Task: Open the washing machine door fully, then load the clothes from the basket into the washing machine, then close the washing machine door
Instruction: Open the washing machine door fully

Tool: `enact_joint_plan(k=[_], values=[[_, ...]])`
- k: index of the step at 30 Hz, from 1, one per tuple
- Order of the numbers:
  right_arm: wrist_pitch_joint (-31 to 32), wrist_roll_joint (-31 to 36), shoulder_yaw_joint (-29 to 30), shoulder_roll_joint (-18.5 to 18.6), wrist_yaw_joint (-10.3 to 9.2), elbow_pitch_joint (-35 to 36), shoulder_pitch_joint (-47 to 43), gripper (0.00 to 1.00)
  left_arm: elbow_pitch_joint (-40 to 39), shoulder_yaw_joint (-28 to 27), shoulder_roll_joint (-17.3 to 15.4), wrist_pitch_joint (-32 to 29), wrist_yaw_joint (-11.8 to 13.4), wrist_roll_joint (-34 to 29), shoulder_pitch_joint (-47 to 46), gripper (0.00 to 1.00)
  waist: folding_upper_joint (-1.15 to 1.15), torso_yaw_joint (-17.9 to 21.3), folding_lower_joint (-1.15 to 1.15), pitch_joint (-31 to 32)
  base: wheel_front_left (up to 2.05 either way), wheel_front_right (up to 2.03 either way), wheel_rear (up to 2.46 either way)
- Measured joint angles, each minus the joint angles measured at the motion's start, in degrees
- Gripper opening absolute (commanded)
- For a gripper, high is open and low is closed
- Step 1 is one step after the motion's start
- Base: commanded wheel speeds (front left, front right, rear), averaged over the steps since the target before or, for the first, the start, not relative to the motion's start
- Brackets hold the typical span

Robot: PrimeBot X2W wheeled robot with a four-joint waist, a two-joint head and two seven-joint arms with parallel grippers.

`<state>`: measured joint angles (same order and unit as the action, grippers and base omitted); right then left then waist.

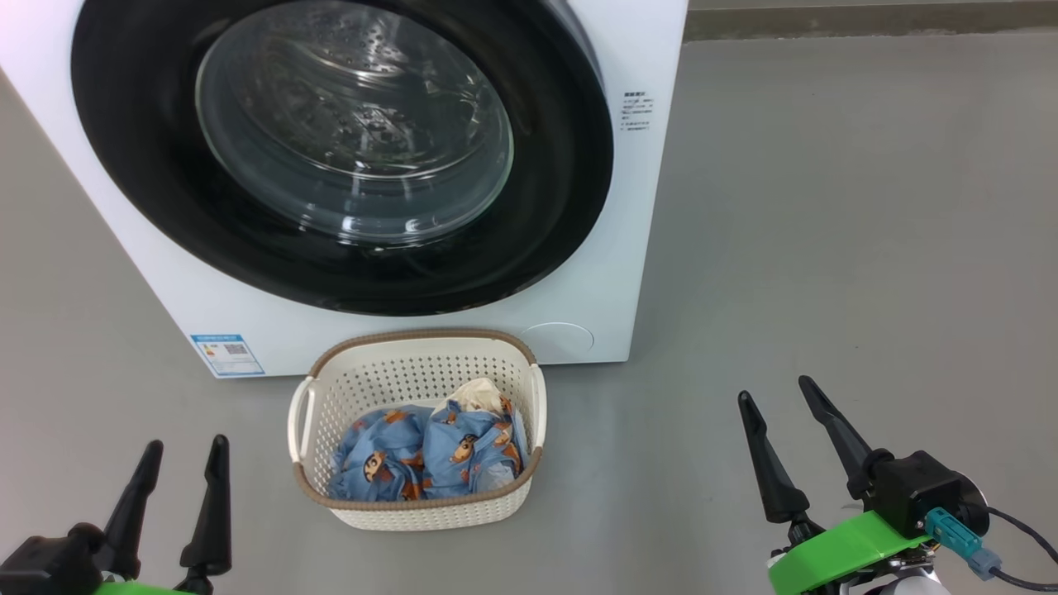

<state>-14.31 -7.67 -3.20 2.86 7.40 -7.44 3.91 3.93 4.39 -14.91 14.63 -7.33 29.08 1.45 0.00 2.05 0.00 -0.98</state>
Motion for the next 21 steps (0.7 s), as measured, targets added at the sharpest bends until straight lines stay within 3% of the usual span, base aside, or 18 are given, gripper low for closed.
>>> enact_joint_plan(k=[21], values=[[0.0, -0.14, 0.2, -0.03, 0.0, 0.02, 0.0, 1.0, -0.02, 0.16, -0.54, 0.0, 0.0, 0.27, 0.01, 1.0, 0.0, -0.09, 0.0, -0.59, 0.02, 0.02, -0.04]])
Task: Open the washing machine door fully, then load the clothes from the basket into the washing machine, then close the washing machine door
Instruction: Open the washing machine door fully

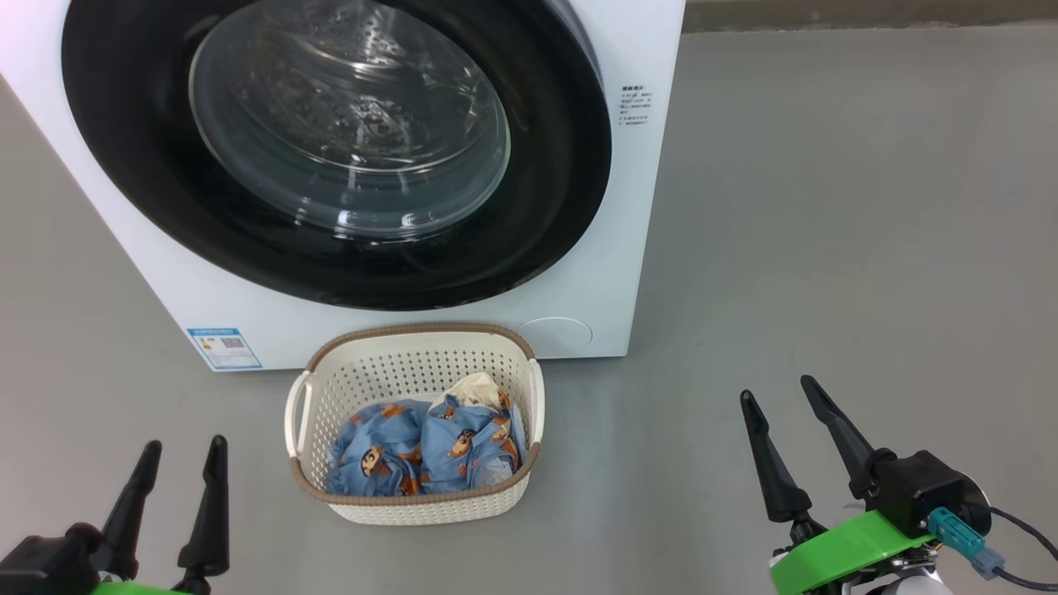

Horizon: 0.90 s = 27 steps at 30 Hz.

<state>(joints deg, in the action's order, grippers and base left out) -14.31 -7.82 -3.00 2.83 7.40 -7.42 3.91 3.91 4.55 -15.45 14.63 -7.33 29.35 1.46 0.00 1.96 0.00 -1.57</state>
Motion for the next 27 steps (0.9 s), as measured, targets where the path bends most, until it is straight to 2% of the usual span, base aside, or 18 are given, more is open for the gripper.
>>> enact_joint_plan(k=[10, 23, 24, 26, 27], values=[[0.0, -0.1, 0.86, -0.01, 0.0, 0.25, 0.44, 1.0, 0.22, 0.32, -1.09, 0.0, 0.0, 0.33, 0.0, 1.0, 0.0, -0.47, 0.0, -1.09, 0.0, 0.0, 0.0], [0.0, -3.53, 2.65, 0.03, 0.0, -1.71, 9.24, 1.0, -1.56, -0.23, -3.21, 0.0, 0.0, 2.29, -0.3, 1.0, 0.0, -1.12, 0.0, -5.22, 0.0, 0.0, 0.0], [0.0, -3.88, 3.01, 0.03, 0.0, -1.76, 10.24, 0.72, -1.85, -0.24, -3.5, 0.0, -0.01, 2.81, -0.32, 1.0, 0.0, -1.19, 0.0, -5.68, 0.0, 0.0, 0.0], [-0.01, -7.05, 3.93, 0.13, 0.0, -2.3, 13.48, 0.04, -2.45, -0.44, -4.35, 0.0, 0.0, 4.19, -0.37, 1.0, 0.0, -1.46, 0.0, -7.16, 0.0, 0.0, 0.0], [-0.01, -8.6, 4.09, 0.14, 0.0, -2.56, 14.56, 0.0, -2.72, -0.47, -4.71, 0.0, 0.0, 4.49, -0.49, 1.0, 0.0, -1.56, 0.0, -7.65, 0.0, 0.0, 0.0]])
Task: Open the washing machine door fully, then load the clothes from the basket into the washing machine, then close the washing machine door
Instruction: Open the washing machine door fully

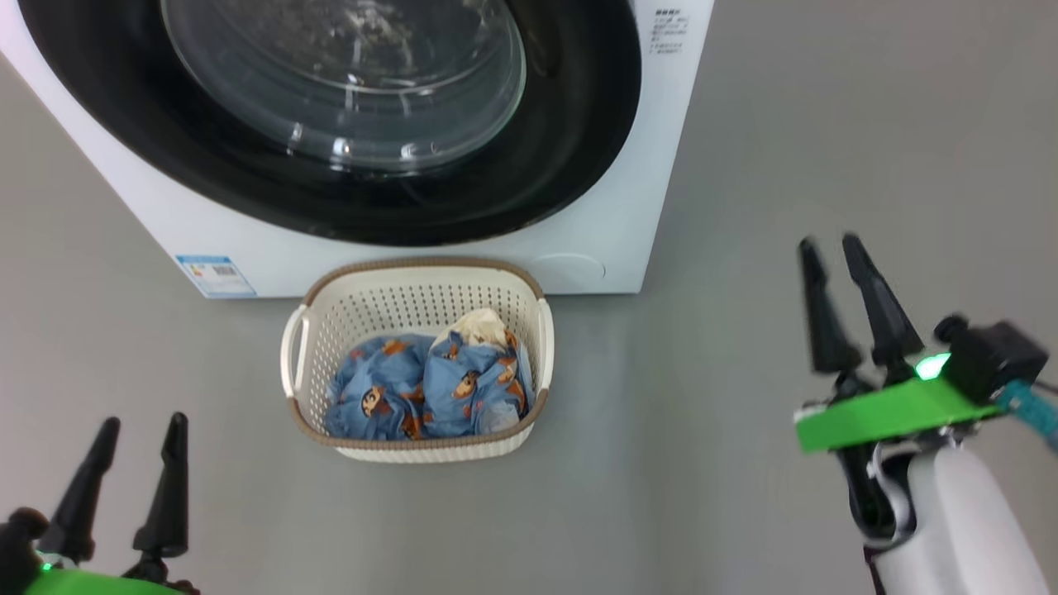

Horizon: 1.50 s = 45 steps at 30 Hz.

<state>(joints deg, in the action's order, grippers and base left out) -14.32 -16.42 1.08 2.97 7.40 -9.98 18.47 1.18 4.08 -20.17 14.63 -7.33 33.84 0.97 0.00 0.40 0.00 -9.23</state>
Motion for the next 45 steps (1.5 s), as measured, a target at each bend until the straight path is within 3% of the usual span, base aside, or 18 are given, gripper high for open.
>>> enact_joint_plan(k=[11, 16, 30, 45], values=[[-0.22, -21.75, -0.9, 0.33, 0.0, -9.76, 14.86, 0.0, -3.15, -0.97, -3.1, 0.0, 0.0, 2.89, -1.53, 1.0, 0.0, -1.16, 0.0, -5.87, 0.0, 0.0, 0.0], [3.35, -30.64, -0.65, 0.57, 0.0, -14.84, 23.52, 0.0, -4.32, -1.78, -3.82, 0.01, -0.01, 3.83, -2.82, 1.0, 0.0, -1.77, 0.0, -8.7, 0.0, 0.0, 0.0], [13.16, -40.42, 3.18, 0.9, 0.0, -25.25, 43.0, 0.0, -5.79, -2.21, -4.72, 0.0, -0.01, 6.25, -5.12, 1.0, 0.0, -3.95, 0.0, -14.84, 0.0, 0.0, 0.0], [25.41, -36.41, 7.65, 1.02, 0.0, -33.33, 54.94, 0.0, -5.52, -2.13, -5.22, 0.01, -0.01, 7.34, -6.04, 1.0, 0.0, -6.38, 0.0, -18.36, 0.0, 0.0, 0.0]])
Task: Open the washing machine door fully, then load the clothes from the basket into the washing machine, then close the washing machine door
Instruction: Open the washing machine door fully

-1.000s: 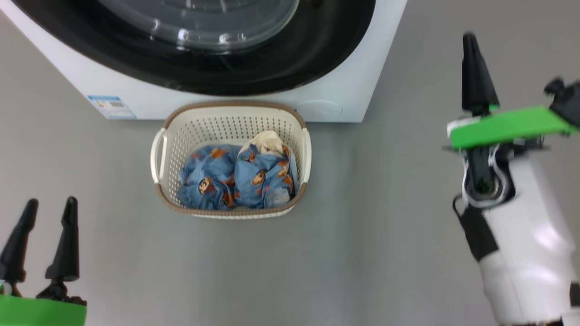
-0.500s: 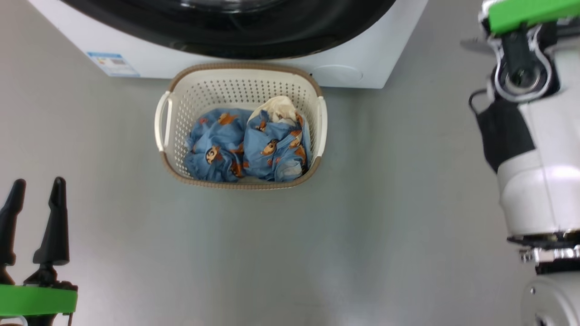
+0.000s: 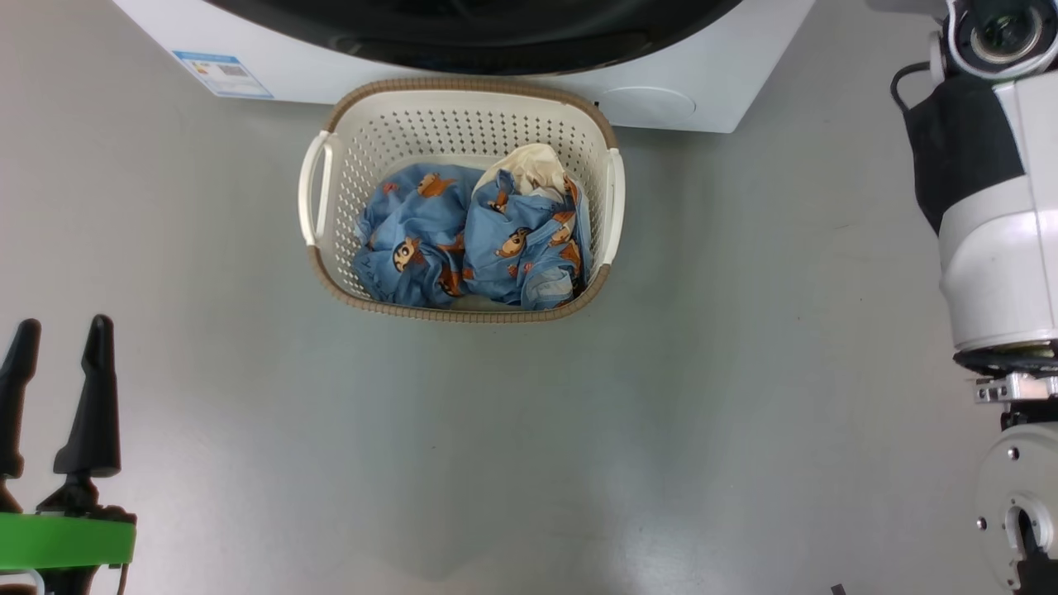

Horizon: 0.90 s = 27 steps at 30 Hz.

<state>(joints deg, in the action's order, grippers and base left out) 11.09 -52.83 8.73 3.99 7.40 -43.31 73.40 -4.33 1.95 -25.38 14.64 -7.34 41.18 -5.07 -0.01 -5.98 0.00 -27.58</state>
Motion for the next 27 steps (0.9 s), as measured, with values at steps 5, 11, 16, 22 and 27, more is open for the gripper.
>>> enact_joint_plan(k=[5, 11, 16, 22, 27], values=[[2.46, 0.36, 1.08, 0.1, 0.0, -2.65, 2.02, 0.0, 0.29, 0.41, 0.0, 0.0, 0.0, 0.01, -0.24, 1.0, 0.0, -0.46, 0.0, -0.22, 0.0, 0.0, 0.0], [3.96, 0.88, 1.19, 0.53, 0.0, -6.38, 4.86, 0.0, 0.62, 0.66, 0.03, 0.0, 0.0, 0.45, -1.36, 1.0, 0.0, -1.46, 0.0, -0.75, 0.0, 0.0, 0.0], [5.09, 0.6, 0.24, 1.68, 0.0, -9.47, 6.71, 0.0, 1.07, 1.16, 0.11, 0.0, 0.0, 0.52, -1.37, 1.0, 0.0, -2.08, 0.0, -0.66, 0.0, 0.0, 0.0], [7.83, -1.38, -3.64, 2.66, -0.02, -12.05, 6.19, 0.0, 2.23, 1.31, 0.77, -0.01, 0.0, 0.52, -1.35, 1.0, 0.0, -2.06, 0.0, 1.31, 0.0, 0.0, 0.0], [10.88, -4.78, -6.5, 2.7, -0.01, -11.74, 2.54, 0.0, 2.96, 1.63, 1.31, 0.0, 0.0, 0.38, -0.99, 1.0, 0.0, -1.76, 0.0, 4.04, 0.0, 0.0, 0.0]])
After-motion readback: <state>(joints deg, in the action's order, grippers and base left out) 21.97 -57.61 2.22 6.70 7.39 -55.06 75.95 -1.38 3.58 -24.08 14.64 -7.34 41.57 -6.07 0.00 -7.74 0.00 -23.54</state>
